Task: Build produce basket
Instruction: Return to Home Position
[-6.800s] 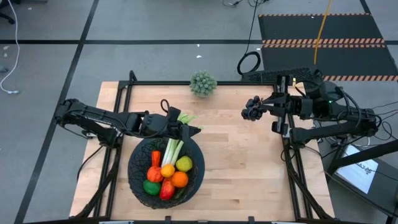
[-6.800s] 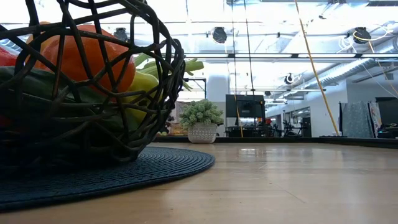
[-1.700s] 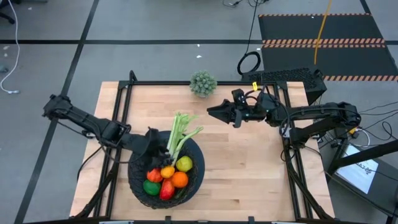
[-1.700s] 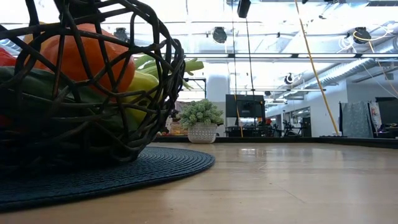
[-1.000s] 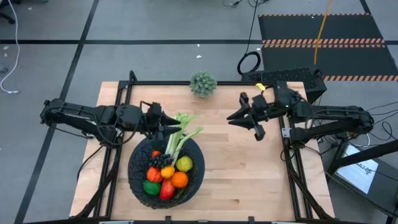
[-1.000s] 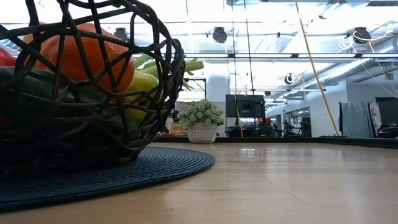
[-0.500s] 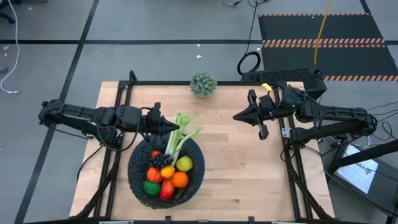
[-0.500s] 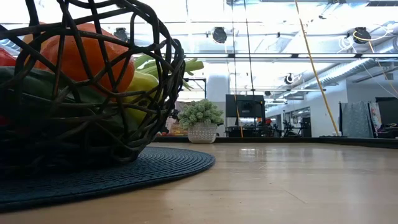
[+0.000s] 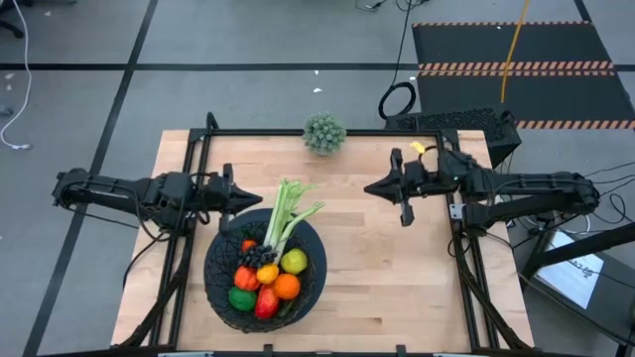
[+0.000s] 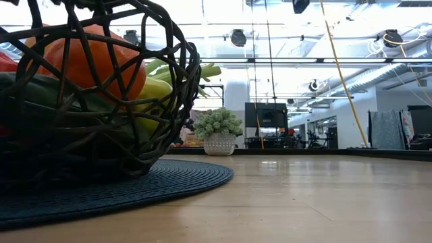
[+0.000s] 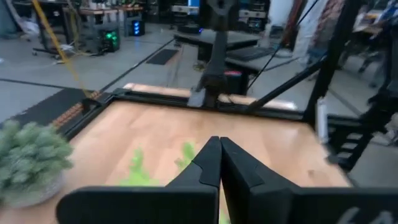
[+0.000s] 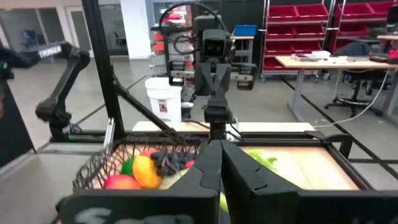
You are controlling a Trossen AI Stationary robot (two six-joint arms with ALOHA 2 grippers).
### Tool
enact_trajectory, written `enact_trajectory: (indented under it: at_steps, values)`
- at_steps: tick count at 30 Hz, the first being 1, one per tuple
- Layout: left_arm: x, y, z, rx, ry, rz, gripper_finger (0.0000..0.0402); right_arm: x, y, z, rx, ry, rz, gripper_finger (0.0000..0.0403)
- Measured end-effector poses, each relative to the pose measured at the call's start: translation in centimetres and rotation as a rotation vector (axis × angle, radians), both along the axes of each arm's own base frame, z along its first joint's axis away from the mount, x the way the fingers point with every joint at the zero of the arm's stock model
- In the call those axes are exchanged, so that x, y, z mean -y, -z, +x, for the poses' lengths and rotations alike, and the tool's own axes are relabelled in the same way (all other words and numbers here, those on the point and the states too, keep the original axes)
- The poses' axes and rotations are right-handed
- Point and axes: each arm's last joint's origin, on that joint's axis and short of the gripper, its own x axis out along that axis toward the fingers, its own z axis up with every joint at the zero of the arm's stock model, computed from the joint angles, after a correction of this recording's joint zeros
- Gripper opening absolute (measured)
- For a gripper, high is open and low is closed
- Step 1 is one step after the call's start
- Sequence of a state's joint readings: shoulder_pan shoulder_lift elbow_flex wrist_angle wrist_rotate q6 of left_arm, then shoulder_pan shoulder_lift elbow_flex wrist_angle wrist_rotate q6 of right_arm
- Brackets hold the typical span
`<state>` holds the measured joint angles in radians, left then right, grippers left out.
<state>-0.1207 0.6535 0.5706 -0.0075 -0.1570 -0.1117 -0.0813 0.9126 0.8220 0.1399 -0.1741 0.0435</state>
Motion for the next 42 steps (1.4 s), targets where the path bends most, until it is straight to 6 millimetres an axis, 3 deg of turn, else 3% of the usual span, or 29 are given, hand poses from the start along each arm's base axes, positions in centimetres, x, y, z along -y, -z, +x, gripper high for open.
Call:
enact_trajectory:
  at_steps: [10, 23, 31, 37, 42]
  values:
    - [-0.4, 1.5, -0.7, -0.091, -0.106, 0.066, 0.0030, -0.5, 5.8, -1.3, -0.056, -0.025, 0.015, 0.0000]
    - [-0.5, 2.1, -1.9, -0.155, -0.093, 0.087, 0.0005, -0.7, 11.9, -5.4, -0.034, -0.030, -0.068, 0.0000]
    - [-0.7, 5.2, -3.0, -0.129, -0.108, -0.010, 0.0003, -0.9, 15.7, -7.3, -0.006, -0.029, -0.063, 0.0000]
    - [-0.7, 6.1, -3.6, -0.208, -0.098, 0.098, 0.0018, -0.9, 15.8, -8.0, 0.064, -0.027, -0.063, 0.0000]
    - [-0.8, 6.0, -3.6, -0.189, -0.119, 0.039, 0.0022, -0.9, 15.1, -8.7, 0.138, -0.025, -0.069, 0.0000]
